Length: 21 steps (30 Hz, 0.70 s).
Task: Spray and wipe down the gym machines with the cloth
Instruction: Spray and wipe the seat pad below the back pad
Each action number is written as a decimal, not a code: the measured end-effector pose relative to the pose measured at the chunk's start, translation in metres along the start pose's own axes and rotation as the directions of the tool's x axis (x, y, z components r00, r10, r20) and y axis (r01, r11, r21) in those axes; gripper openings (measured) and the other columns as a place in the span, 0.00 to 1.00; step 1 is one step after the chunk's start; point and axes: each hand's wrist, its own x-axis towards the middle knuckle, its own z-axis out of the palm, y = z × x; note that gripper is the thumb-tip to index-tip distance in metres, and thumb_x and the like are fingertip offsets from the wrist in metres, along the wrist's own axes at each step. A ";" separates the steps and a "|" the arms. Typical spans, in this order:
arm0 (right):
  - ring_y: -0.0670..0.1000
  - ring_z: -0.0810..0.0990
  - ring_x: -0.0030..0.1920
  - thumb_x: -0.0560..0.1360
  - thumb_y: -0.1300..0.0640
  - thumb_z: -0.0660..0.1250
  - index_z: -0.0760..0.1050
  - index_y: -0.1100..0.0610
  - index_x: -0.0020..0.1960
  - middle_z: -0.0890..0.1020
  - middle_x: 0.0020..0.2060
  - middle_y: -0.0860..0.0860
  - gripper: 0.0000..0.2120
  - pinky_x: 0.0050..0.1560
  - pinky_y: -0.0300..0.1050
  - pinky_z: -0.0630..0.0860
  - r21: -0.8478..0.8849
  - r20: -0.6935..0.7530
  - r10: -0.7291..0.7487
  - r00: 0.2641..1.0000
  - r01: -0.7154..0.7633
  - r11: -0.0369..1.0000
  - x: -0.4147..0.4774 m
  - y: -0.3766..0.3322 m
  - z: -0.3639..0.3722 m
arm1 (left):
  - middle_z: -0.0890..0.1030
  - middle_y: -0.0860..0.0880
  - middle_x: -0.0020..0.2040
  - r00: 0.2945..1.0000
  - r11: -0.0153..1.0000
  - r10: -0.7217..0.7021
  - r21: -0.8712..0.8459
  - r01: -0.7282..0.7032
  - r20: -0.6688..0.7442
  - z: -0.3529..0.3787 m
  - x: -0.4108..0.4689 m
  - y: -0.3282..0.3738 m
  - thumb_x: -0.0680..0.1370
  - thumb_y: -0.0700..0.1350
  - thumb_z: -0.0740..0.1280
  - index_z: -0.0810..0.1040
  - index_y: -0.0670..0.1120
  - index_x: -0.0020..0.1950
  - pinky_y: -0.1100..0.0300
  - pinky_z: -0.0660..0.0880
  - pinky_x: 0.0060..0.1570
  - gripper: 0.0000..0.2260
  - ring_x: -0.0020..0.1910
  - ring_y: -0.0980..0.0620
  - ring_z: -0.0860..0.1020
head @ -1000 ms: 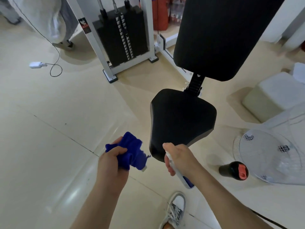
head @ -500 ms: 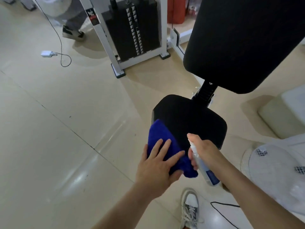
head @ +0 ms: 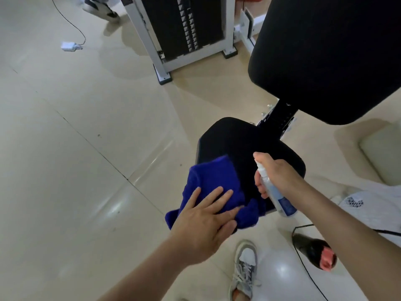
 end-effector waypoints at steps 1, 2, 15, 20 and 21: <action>0.53 0.75 0.23 0.78 0.39 0.58 0.74 0.63 0.30 0.75 0.21 0.55 0.30 0.30 0.42 0.75 -0.013 0.014 -0.001 1.000 0.001 1.000 0.001 0.000 0.000 | 0.46 0.62 0.78 0.999 0.999 0.029 -0.037 -0.029 0.016 0.002 -0.010 0.002 0.82 0.60 0.40 0.51 0.68 0.75 0.48 0.32 0.73 0.21 0.76 0.60 0.36; 0.52 0.75 0.23 0.78 0.39 0.58 0.74 0.62 0.30 0.76 0.22 0.55 0.30 0.30 0.42 0.75 -0.020 0.025 -0.003 1.000 0.004 1.000 0.002 0.000 0.000 | 0.46 0.65 0.78 0.998 0.997 0.052 -0.059 -0.050 0.027 0.004 -0.015 -0.001 0.82 0.60 0.41 0.52 0.70 0.74 0.49 0.32 0.73 0.20 0.76 0.61 0.36; 0.51 0.78 0.24 0.78 0.38 0.57 0.75 0.63 0.31 0.78 0.24 0.56 0.31 0.28 0.38 0.75 0.003 0.075 -0.006 0.997 0.006 1.000 0.050 -0.031 -0.015 | 0.40 0.53 0.79 0.964 0.978 -0.183 0.066 0.199 -0.193 -0.017 0.101 -0.029 0.79 0.65 0.45 0.40 0.62 0.78 0.46 0.35 0.74 0.29 0.78 0.52 0.39; 0.54 0.78 0.27 0.76 0.36 0.59 0.76 0.62 0.31 0.78 0.22 0.55 0.31 0.38 0.49 0.80 -0.059 -0.011 -0.056 0.998 0.055 0.997 0.078 -0.041 -0.033 | 0.41 0.52 0.80 0.952 0.963 -0.232 0.090 0.253 -0.201 -0.031 0.168 -0.041 0.79 0.65 0.41 0.39 0.59 0.78 0.45 0.38 0.75 0.29 0.78 0.51 0.39; 0.54 0.78 0.27 0.75 0.36 0.59 0.76 0.62 0.32 0.78 0.22 0.54 0.31 0.40 0.51 0.80 -0.089 -0.027 -0.065 0.998 0.062 0.994 0.082 -0.043 -0.036 | 0.42 0.51 0.80 0.953 0.963 -0.232 0.092 0.253 -0.196 -0.035 0.179 -0.044 0.79 0.65 0.41 0.39 0.59 0.78 0.45 0.39 0.75 0.29 0.78 0.51 0.39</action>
